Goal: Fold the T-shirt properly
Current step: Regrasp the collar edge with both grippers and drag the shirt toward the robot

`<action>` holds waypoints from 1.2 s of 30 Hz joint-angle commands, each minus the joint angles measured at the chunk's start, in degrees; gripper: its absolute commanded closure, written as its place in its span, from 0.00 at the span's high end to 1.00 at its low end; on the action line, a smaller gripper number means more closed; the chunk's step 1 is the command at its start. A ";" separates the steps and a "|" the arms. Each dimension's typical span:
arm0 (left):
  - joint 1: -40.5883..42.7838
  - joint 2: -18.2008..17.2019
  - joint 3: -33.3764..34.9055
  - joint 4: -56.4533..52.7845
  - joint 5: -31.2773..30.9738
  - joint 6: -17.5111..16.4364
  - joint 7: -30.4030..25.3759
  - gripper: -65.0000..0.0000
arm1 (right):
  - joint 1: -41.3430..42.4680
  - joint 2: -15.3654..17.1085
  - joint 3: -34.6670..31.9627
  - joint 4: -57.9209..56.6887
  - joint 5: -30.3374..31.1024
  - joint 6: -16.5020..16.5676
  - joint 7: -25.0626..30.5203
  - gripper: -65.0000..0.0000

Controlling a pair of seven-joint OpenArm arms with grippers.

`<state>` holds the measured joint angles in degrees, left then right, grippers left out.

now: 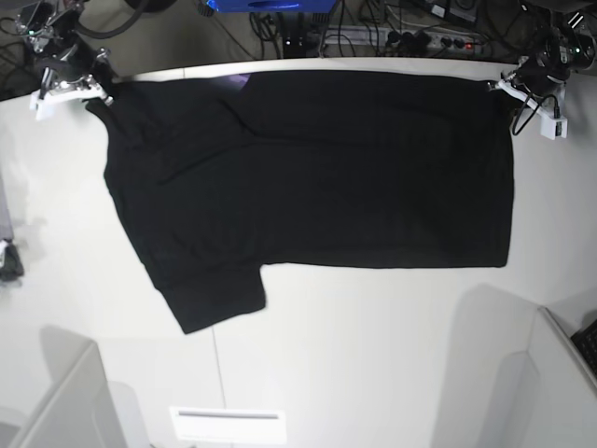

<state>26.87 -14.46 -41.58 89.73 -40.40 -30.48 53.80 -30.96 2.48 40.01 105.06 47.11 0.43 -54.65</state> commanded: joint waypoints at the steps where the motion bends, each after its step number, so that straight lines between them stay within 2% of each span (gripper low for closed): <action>1: 0.42 -0.79 -0.40 0.77 0.36 -0.42 0.31 0.00 | -0.82 0.46 0.12 1.10 0.49 0.06 0.54 0.00; 13: 1.92 -0.79 -0.40 0.77 0.27 -0.42 0.31 0.00 | -1.08 0.46 0.47 1.10 0.40 0.06 0.46 0.00; 18: 2.01 -0.79 -0.48 0.77 0.36 -0.42 0.31 0.00 | -0.73 0.46 0.56 1.10 0.40 0.06 -1.74 0.00; 19: 2.09 -0.79 -0.75 0.77 0.36 -0.42 0.13 0.11 | -0.73 0.46 0.56 1.10 0.40 0.06 -1.74 0.00; 20: 2.27 -0.79 -1.80 0.77 0.36 -0.42 0.13 0.25 | -0.73 0.46 0.56 1.10 0.49 0.06 -1.74 0.07; 23: 2.27 -0.53 -5.32 0.77 0.36 -0.42 0.13 0.57 | -0.91 0.46 0.56 1.10 0.49 0.06 -2.01 0.34; 24: 2.18 -0.53 -6.55 0.77 0.36 -0.42 0.22 0.66 | -1.00 0.46 0.56 1.10 0.49 0.06 -2.01 0.43; 26: 2.09 -0.62 -8.48 0.77 0.18 -0.42 0.22 0.76 | -1.08 0.46 0.65 1.10 0.49 0.06 -2.01 0.53; 27: 2.09 -0.71 -9.36 0.77 0.18 -0.42 0.22 0.79 | -1.26 0.46 0.65 1.10 0.49 0.06 -2.01 0.56; 31: 2.27 -0.79 -12.35 1.21 0.18 -0.42 0.22 0.78 | -2.40 0.46 1.44 1.19 0.49 -0.03 -1.48 0.56; 36: 4.03 -0.53 -15.78 6.22 0.09 -0.51 0.31 0.78 | -3.19 -0.85 8.21 2.33 0.40 -0.03 -2.09 0.56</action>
<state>30.57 -14.24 -56.90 95.09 -39.48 -30.83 54.78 -33.69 1.21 47.90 105.95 46.37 0.34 -57.12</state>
